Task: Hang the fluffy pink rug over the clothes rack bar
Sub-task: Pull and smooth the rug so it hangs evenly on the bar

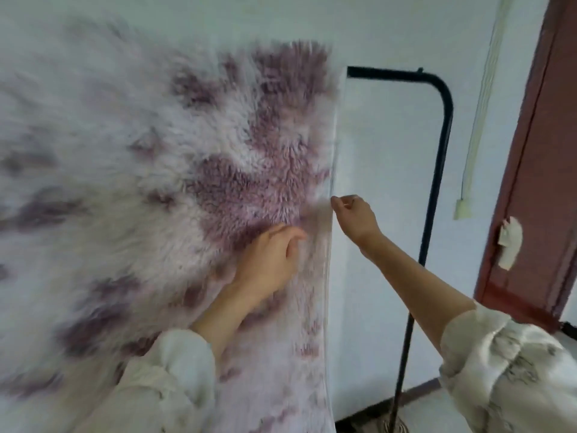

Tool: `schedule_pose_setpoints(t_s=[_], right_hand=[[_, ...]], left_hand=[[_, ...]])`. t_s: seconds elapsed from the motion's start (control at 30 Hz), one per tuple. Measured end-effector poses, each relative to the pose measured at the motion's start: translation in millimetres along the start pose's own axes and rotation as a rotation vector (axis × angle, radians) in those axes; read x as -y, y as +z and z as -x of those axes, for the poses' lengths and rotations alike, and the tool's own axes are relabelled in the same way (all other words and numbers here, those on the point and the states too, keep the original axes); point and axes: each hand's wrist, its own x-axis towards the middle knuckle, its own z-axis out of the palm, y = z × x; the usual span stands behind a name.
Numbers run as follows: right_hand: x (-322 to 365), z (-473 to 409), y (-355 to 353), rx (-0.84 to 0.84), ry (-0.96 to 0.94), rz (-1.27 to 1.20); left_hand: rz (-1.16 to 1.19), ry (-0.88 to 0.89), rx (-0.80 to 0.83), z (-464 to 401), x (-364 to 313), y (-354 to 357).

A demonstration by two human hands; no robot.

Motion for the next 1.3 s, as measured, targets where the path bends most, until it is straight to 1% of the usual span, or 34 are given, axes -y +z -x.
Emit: schedule_pose_setpoints(t_s=[0.03, 0.13, 0.27, 0.33, 0.4, 0.47, 0.57, 0.67, 0.73, 0.83, 0.9, 1.07, 1.3], right_hand=[[26, -9, -8, -0.025, -0.047, -0.017], [78, -35, -29, -0.112, -0.112, -0.093], [112, -62, -51, -0.076, -0.078, -0.226], [117, -75, -59, -0.018, -0.048, -0.244], [118, -87, -61, 0.036, -0.041, -0.249], [118, -97, -61, 0.097, -0.06, -0.268], [119, -105, -55, 0.218, -0.054, -0.382], [124, -113, -51, 0.264, -0.011, -0.46], [126, -118, -49, 0.207, 0.033, -0.52], [123, -127, -58, 0.096, 0.085, -0.631], [116, -132, -69, 0.046, 0.103, -0.663], [105, -150, -93, -0.064, 0.116, -0.627], [95, -165, -113, -0.127, 0.181, -0.624]], left_hand=[[-0.065, 0.053, -0.063, -14, -9, -25], [-0.217, 0.19, -0.232, -54, -22, -77], [-0.454, 0.247, -0.403, -96, -34, -122], [-0.533, 0.244, -0.434, -113, -43, -132], [-0.568, 0.203, -0.411, -128, -50, -138], [-0.578, 0.123, -0.383, -142, -53, -144], [-0.617, -0.018, -0.313, -156, -49, -143], [-0.674, -0.084, -0.24, -161, -45, -132], [-0.693, -0.083, -0.213, -161, -43, -125], [-0.691, -0.067, -0.236, -165, -43, -120], [-0.681, -0.041, -0.245, -168, -44, -116], [-0.681, 0.012, -0.191, -180, -55, -100], [-0.684, 0.046, -0.168, -199, -66, -90]])
